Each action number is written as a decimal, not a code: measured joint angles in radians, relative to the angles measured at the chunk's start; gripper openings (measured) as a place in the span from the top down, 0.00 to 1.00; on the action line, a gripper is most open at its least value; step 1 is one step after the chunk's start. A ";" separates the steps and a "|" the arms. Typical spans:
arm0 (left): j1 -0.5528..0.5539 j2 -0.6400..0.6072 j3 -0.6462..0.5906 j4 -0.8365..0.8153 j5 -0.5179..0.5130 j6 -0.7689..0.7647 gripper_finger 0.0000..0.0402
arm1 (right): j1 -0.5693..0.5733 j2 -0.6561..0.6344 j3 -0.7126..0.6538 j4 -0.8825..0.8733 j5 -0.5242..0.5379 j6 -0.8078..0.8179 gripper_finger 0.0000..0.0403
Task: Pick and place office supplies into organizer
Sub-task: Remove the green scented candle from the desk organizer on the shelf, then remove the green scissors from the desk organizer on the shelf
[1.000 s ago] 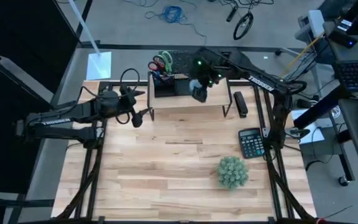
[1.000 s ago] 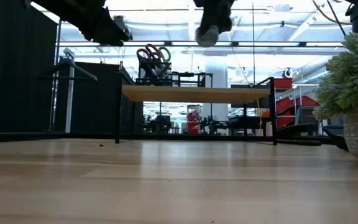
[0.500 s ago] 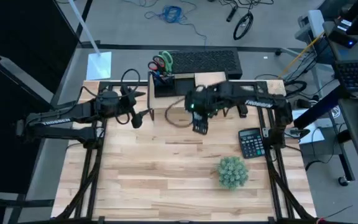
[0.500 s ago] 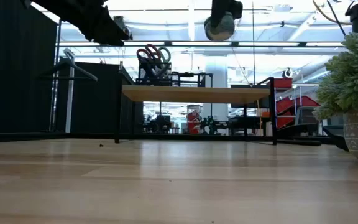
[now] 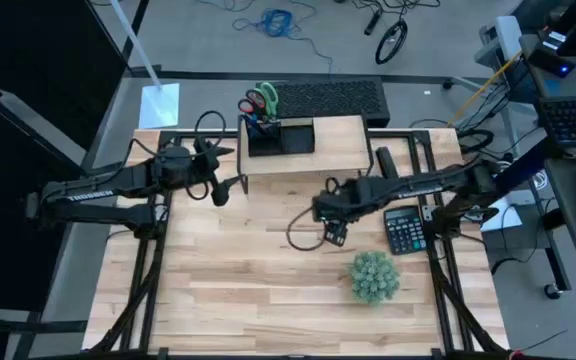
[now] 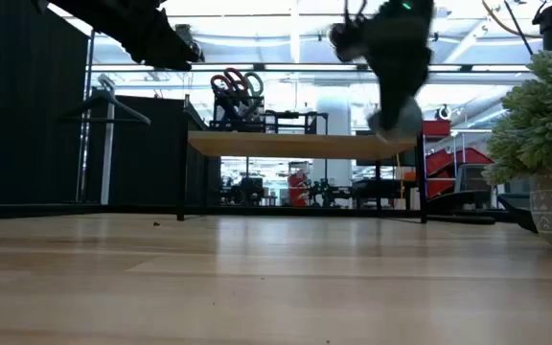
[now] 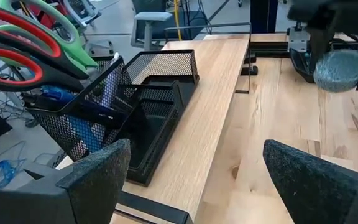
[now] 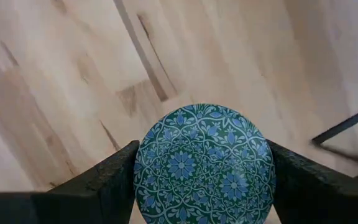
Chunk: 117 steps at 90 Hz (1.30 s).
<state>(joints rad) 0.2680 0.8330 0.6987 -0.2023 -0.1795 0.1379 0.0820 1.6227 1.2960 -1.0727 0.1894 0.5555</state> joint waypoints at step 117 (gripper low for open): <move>0.000 0.000 0.000 0.007 0.000 -0.002 0.11 | 0.036 -0.074 -0.385 0.322 0.017 0.201 0.18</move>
<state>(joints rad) 0.2680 0.8333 0.6987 -0.1955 -0.1795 0.1360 0.1181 1.5490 0.9107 -0.7507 0.2060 0.7561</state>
